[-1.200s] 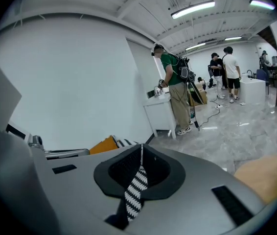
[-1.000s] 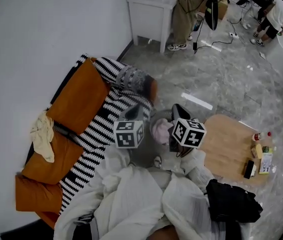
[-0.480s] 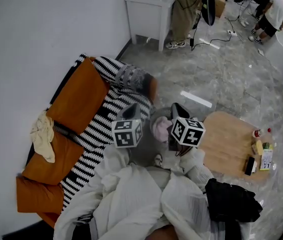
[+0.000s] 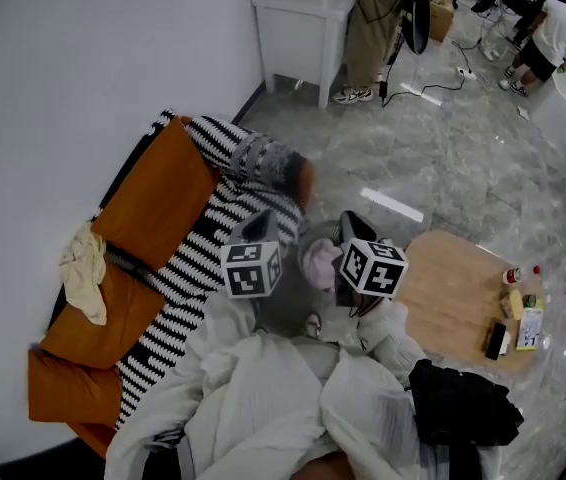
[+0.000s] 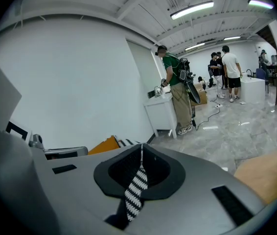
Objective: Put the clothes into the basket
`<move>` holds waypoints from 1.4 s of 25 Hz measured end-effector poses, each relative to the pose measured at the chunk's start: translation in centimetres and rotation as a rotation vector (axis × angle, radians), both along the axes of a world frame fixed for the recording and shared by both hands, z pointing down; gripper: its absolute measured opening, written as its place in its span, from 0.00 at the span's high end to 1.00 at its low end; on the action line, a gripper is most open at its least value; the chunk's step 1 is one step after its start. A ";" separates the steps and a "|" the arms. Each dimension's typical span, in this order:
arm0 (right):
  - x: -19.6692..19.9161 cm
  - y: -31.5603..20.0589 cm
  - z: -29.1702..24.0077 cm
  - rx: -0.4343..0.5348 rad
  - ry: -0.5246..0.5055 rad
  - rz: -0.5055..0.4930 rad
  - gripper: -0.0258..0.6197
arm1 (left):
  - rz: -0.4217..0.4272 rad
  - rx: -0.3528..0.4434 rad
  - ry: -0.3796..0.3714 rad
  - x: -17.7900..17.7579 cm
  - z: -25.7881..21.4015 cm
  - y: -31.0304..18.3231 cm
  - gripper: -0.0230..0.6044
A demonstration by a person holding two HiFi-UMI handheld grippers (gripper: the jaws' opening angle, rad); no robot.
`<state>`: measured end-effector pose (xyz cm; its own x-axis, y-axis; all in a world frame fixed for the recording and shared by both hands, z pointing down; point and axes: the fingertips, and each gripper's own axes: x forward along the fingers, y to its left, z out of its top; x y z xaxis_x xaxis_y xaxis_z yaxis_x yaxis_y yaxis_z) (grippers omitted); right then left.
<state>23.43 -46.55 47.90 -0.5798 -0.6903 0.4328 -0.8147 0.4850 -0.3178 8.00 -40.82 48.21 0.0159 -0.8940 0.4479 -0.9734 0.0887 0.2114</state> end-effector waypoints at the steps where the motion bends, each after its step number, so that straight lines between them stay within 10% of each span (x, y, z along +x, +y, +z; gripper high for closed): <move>1: -0.1 -0.1 0.0 -0.002 -0.002 -0.008 0.91 | -0.009 -0.002 0.000 -0.1 0.0 0.0 0.96; 12: -7.1 0.5 2.2 -0.067 -0.036 -0.239 0.91 | -0.248 -0.079 -0.024 -5.1 1.7 5.8 0.96; 35: -46.5 26.0 4.2 -0.080 0.046 -0.823 0.91 | -0.872 -0.043 0.067 -38.1 4.7 36.7 0.96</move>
